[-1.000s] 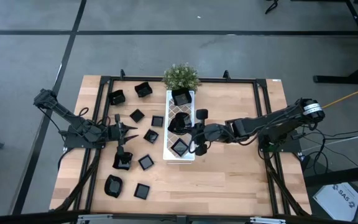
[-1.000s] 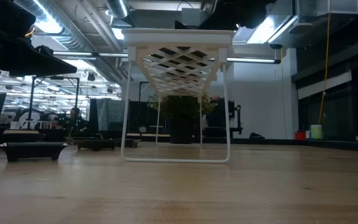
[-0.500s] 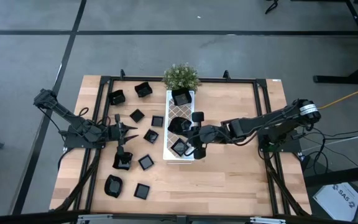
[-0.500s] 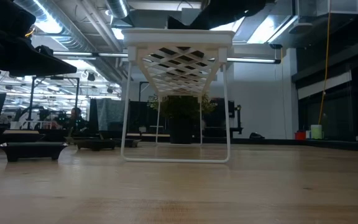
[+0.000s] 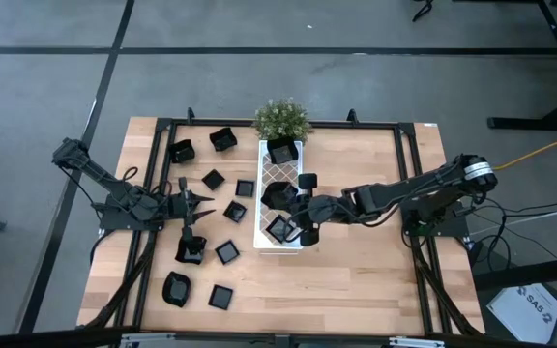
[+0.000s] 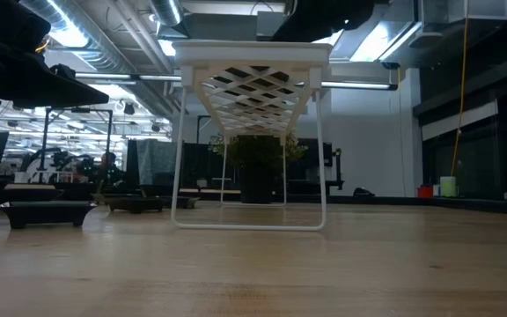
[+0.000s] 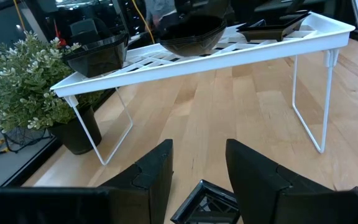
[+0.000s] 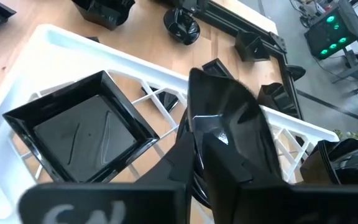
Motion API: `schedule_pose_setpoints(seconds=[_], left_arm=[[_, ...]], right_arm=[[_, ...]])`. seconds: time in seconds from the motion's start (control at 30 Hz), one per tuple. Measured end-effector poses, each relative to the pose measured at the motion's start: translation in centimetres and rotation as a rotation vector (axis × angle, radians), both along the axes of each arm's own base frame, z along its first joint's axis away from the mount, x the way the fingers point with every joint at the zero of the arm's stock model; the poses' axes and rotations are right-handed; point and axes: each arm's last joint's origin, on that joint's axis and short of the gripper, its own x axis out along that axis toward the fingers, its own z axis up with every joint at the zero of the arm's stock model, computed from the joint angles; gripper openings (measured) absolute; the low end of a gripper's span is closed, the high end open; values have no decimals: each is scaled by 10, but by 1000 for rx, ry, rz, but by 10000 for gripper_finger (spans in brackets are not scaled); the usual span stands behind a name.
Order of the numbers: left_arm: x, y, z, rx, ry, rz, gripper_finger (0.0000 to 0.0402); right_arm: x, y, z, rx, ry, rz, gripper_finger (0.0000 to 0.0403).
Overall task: Pick & Place Mini shaped plates
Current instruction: Stack the leaf shape plate on top of the leaf shape plate on the shelf, then stack the distorted square plate on top of the distorted square plate on the shelf
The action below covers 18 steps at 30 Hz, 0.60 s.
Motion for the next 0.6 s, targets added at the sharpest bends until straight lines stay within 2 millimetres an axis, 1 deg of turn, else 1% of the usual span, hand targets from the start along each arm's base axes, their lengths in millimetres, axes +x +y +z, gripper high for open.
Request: schedule_pose_setpoints(seconds=[0.2,0.37,0.47,0.6], left_arm=[[0,0,0,-1,0,0,143],[0,0,0,0,0,0,143],[0,0,0,-1,0,0,143],[0,0,0,-1,-1,0,143]], right_arm=[[0,0,0,20,-7,-13,57],[1,-3,1,82,-36,-72,93],[1,-4,1,108,-38,-73,110],[3,-4,0,117,-55,-74,119]])
